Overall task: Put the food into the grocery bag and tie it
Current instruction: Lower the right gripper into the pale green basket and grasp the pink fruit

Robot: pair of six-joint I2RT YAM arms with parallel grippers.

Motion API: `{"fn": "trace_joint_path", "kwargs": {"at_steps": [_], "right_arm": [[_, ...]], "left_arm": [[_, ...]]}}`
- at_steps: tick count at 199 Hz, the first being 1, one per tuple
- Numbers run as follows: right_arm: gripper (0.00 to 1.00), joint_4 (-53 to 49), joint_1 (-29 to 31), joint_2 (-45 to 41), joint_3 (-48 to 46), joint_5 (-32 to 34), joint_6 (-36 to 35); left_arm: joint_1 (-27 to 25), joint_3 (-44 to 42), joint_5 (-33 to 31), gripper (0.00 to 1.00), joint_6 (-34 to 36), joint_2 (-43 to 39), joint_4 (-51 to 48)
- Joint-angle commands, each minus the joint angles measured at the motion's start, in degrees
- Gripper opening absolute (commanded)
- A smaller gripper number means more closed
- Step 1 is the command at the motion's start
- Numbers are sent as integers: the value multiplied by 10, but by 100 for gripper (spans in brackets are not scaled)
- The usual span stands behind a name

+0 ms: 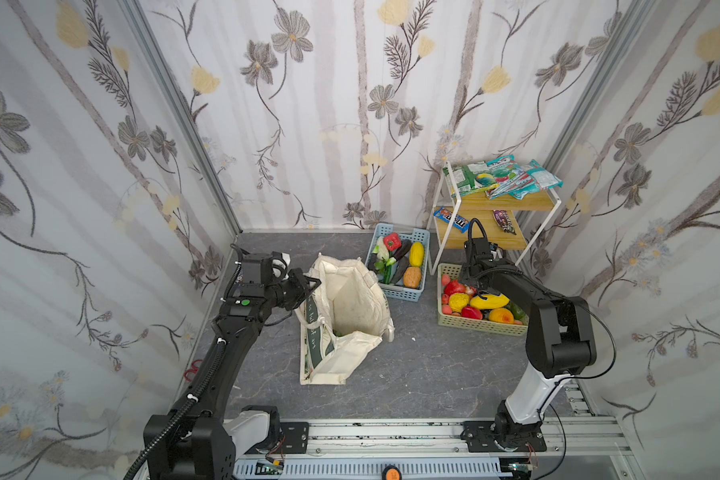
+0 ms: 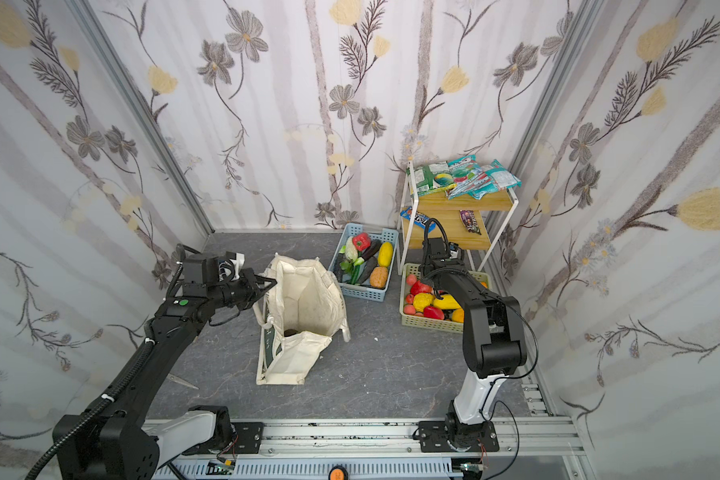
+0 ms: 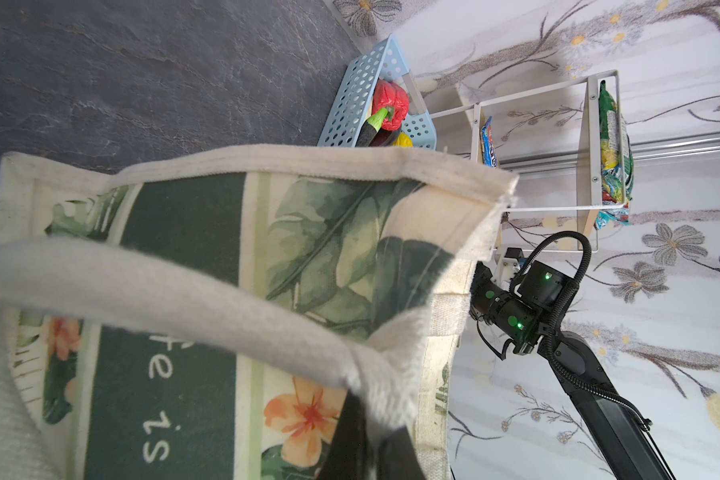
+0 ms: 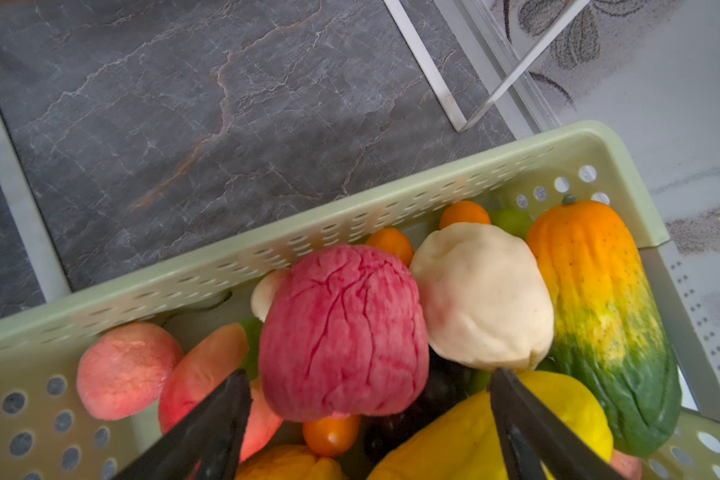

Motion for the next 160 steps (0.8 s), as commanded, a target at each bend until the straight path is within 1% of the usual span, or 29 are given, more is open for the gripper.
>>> {"fn": "trace_joint_path", "kwargs": {"at_steps": [1,67,107,160], "right_arm": [[87,32,-3,13,6,-4,-14],[86,59,-11,39,13,-9,-35],[80,70,-11,51,13,-17,-44],[75,76,-11,44,7,-22,-47]], "left_arm": [[-1,6,5,0,0,3,9],[-1,11,5,0,-1,6,8],[-2,13,4,0,-1,8,6],[-2,17,5,0,3,7,-1]]}}
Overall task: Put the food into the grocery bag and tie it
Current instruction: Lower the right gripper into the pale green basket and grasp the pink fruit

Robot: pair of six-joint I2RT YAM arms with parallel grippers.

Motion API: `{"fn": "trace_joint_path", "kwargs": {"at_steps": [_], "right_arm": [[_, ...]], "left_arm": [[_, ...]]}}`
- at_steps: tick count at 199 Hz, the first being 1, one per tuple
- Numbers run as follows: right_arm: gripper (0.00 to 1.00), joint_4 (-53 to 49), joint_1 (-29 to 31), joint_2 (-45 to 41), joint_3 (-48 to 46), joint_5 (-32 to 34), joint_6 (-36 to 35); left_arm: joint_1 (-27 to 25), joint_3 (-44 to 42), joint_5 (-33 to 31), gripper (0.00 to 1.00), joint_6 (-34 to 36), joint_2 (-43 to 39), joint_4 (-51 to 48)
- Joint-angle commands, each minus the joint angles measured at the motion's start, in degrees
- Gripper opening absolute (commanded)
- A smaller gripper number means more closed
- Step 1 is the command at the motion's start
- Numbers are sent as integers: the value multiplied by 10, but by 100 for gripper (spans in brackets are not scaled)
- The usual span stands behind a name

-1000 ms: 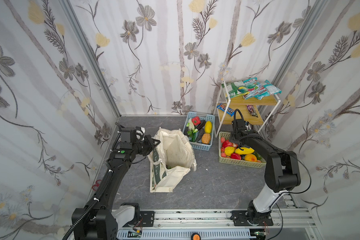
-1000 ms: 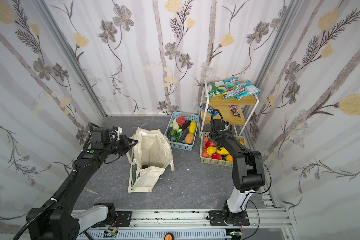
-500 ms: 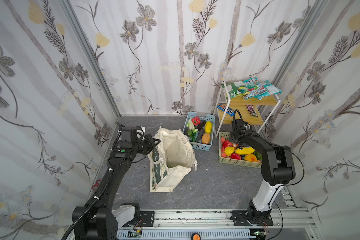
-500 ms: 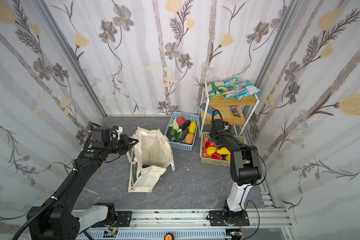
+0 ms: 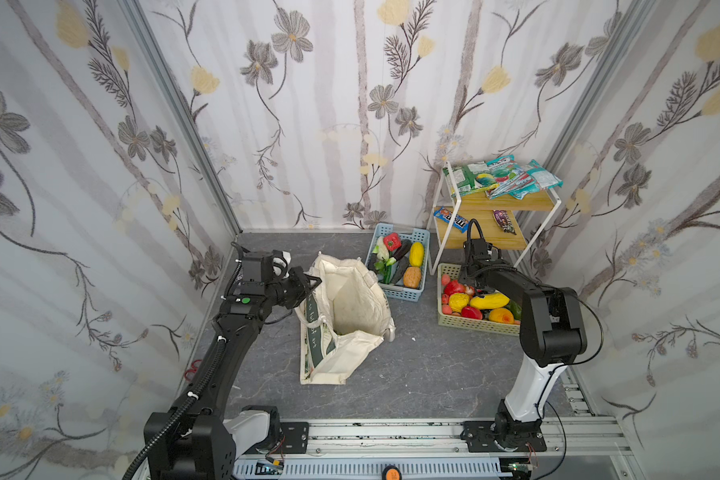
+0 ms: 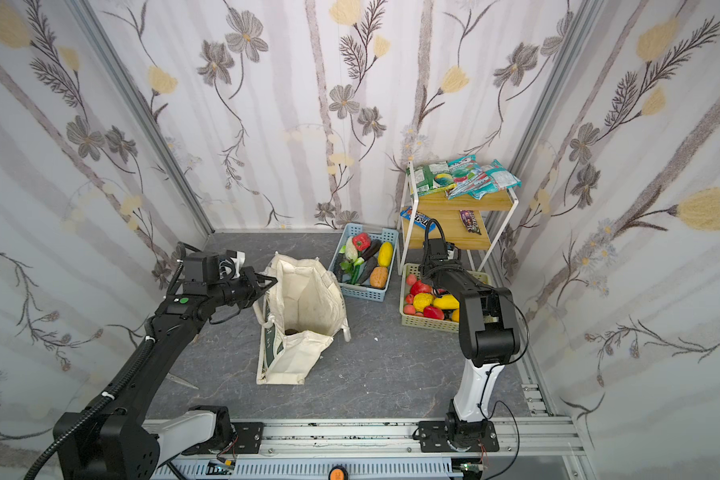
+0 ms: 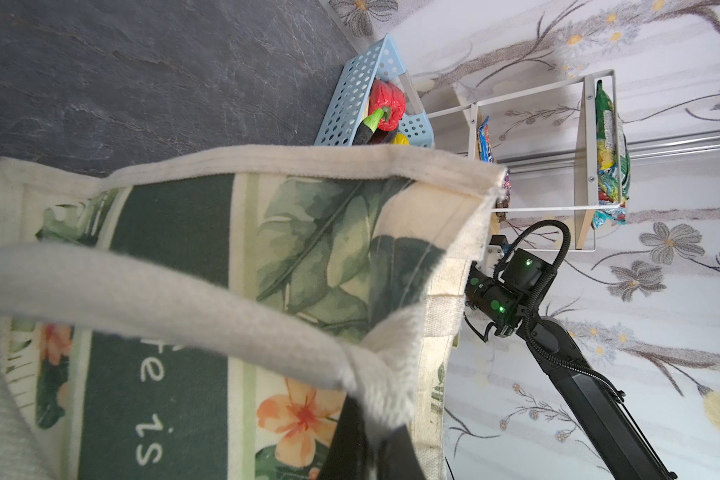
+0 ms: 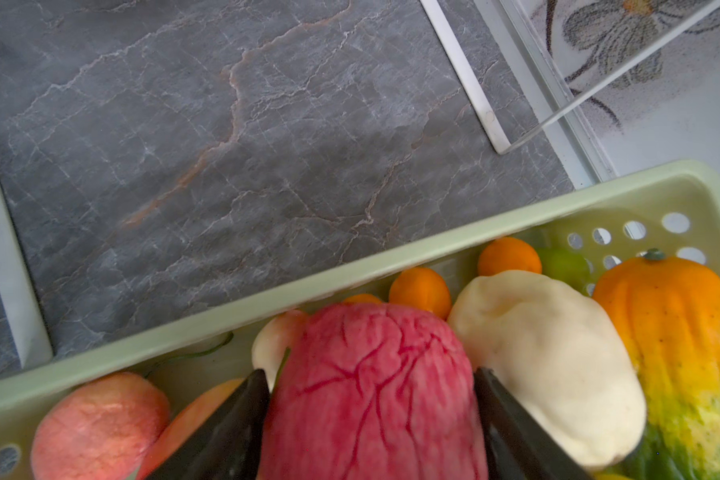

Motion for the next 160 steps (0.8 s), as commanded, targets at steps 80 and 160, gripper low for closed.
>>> {"fn": "trace_joint_path", "kwargs": {"at_steps": [80,160], "right_arm": [[70,26,-1,-30,-16,-11,-6],[70,7,7,-134,-59,-49,7]], "left_arm": [[-2,6,1,0,2,-2,0],[-20,12,0,0,3,4,6]]}}
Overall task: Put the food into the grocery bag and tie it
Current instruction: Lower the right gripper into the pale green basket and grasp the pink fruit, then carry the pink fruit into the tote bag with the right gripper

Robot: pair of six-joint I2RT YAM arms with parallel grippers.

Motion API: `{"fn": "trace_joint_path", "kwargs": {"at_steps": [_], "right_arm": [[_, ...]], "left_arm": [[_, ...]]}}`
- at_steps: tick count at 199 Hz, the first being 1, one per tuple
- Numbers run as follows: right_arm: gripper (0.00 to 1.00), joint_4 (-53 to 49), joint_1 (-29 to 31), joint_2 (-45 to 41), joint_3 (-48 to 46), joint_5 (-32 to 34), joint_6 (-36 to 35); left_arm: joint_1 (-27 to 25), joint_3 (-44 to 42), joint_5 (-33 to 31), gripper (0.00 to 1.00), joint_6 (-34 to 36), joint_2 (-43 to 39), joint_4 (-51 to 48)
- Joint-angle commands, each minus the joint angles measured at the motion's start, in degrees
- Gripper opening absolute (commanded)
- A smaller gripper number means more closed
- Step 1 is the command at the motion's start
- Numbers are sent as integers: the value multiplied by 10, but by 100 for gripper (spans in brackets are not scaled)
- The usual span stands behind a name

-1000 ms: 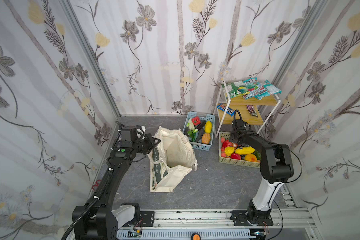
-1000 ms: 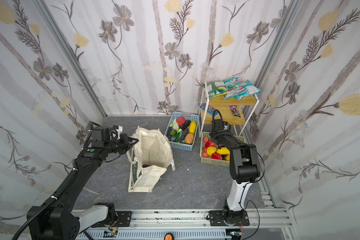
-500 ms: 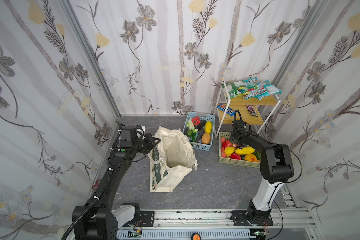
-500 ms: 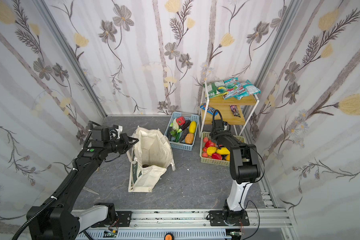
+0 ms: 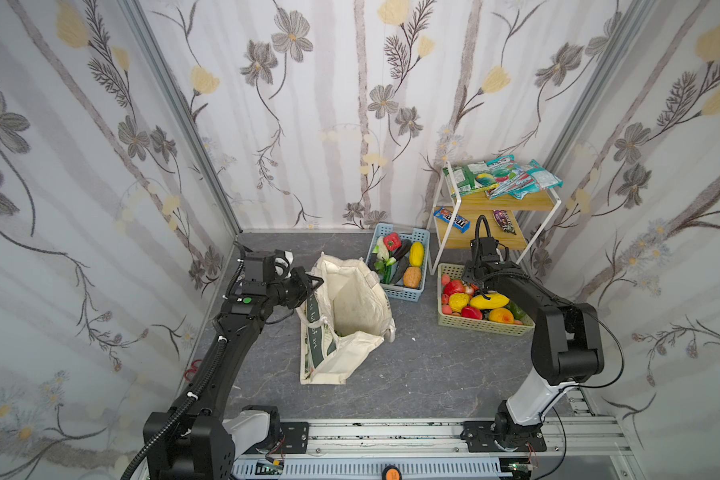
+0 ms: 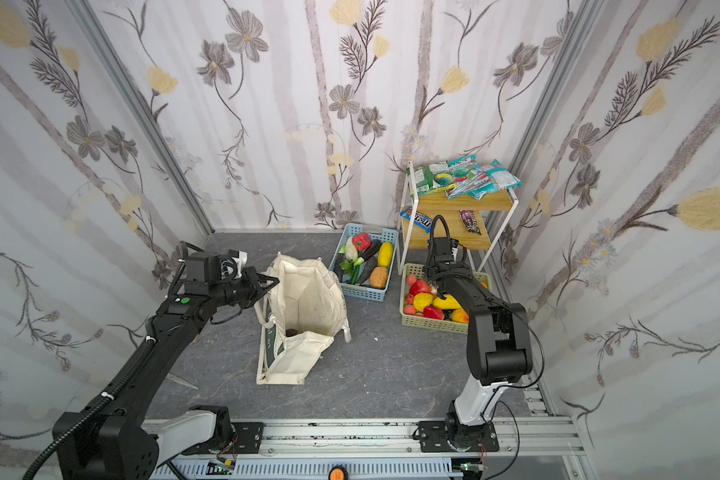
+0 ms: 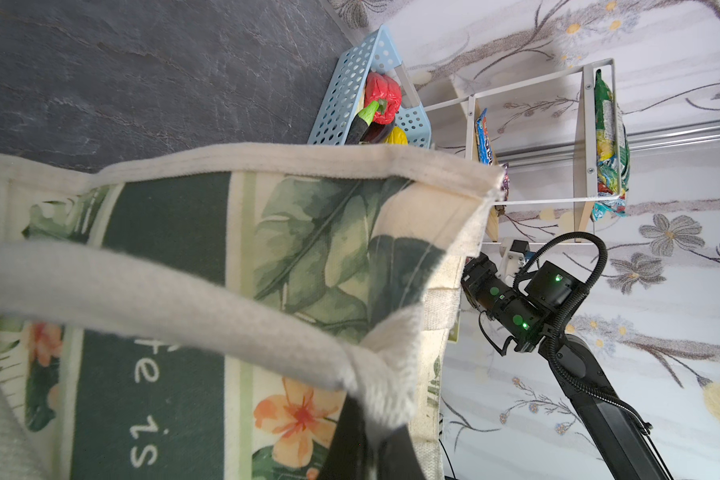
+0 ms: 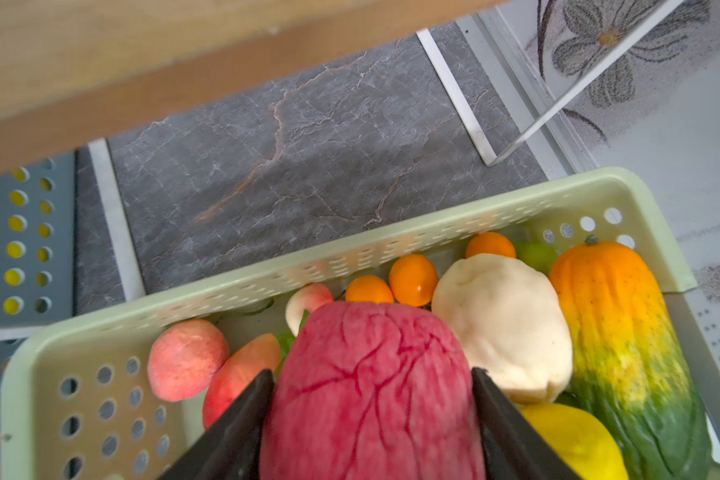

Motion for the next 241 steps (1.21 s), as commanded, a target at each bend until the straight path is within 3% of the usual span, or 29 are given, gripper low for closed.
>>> {"fn": "trace_joint_path", "kwargs": {"at_steps": [1,82,135,241], "right_arm": [[70,7,4,-30,-12,-16,7],[70,-38,66,-141,-13,-62,35],[69,-35,139,-202,-5,-110,63],[70,18,321,-172,75,-185,99]], "left_arm": [[-6,9,0,0,3,4,6],[-36,20,-16,0,-5,23,19],[-45,30,-22,0,-5,36,22],[-48,35,-23,0,0,44,21]]}}
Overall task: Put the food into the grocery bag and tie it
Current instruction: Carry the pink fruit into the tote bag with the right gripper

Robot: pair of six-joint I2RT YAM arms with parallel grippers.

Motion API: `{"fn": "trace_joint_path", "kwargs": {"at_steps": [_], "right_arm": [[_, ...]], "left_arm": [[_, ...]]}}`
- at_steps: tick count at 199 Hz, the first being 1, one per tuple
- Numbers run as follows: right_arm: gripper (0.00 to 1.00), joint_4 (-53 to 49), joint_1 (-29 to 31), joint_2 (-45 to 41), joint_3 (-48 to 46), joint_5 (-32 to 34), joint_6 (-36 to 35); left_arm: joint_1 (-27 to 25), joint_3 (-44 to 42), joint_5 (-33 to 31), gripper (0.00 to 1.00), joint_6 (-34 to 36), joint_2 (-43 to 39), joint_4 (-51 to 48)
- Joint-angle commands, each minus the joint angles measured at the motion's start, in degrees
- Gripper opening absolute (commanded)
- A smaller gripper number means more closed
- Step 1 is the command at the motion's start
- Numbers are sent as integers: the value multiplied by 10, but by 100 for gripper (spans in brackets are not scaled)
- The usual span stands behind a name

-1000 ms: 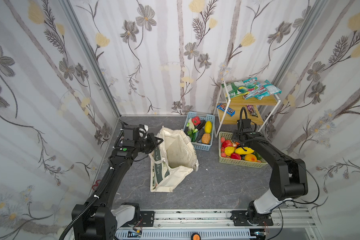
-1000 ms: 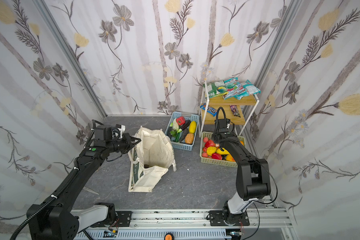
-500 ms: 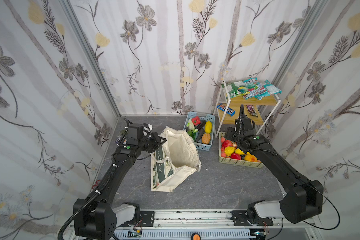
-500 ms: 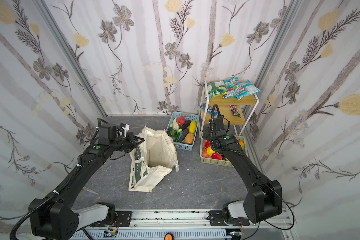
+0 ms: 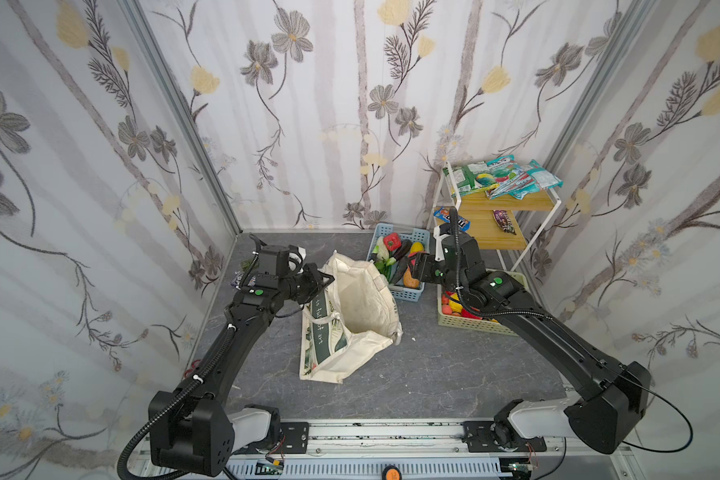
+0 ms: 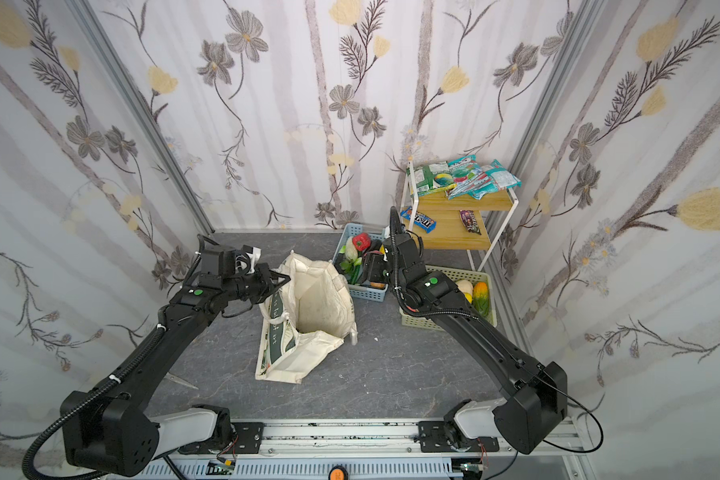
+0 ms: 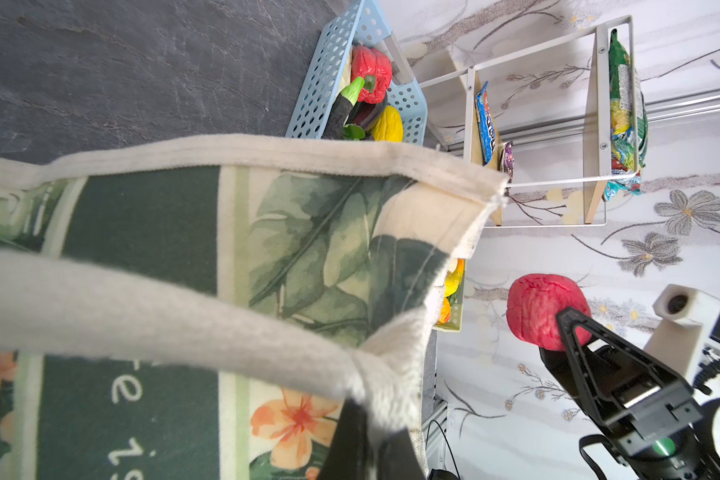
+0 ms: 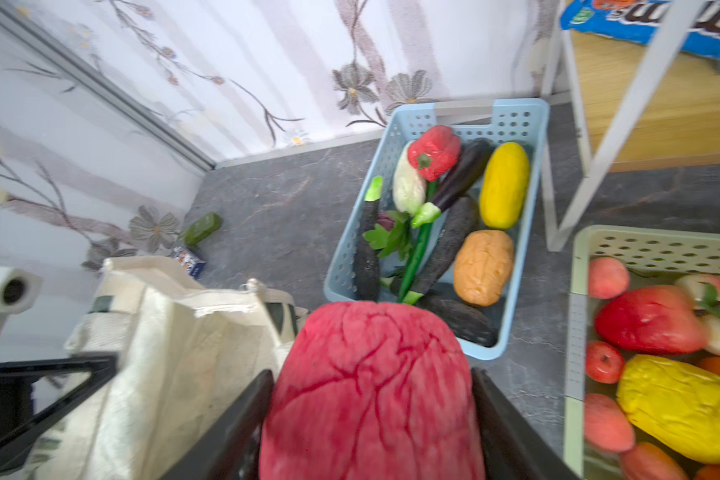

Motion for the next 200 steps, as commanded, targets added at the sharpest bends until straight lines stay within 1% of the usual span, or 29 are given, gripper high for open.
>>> {"fn": "trace_joint_path", "kwargs": {"at_steps": [1,12,26,29,40,70,72,76,113,167,200], "right_arm": [[70,35,30,16,17,-36,8],[70,53,48,24,20,-63,1],[70,58,72,34,29,-77,-8],[70,60,76,51,30,-81,-11],[70,62,91,69,36,-89,-15],[70,99,108,102,24,-139,-36],[70,101,121,103,22,-141,-38],[70,105,127,107,20,-143,-41],[70,133,134,140,0,-197,-55],[70,146,135,184,3,-240,-64],[70,132,136,208,15,-257,-93]], "left_arm": [[0,4,-3,0,3,-1,11],[0,4,-5,0,3,-1,13],[0,8,-5,0,5,2,12],[0,9,-5,0,5,3,11],[1,11,-5,0,5,4,12],[0,17,-3,0,8,5,7],[0,18,-3,0,8,5,7],[1,19,-3,0,9,5,5],[0,21,-6,0,13,2,-2],[-2,22,-1,0,12,-2,2],[-6,29,6,0,13,-1,6]]}}
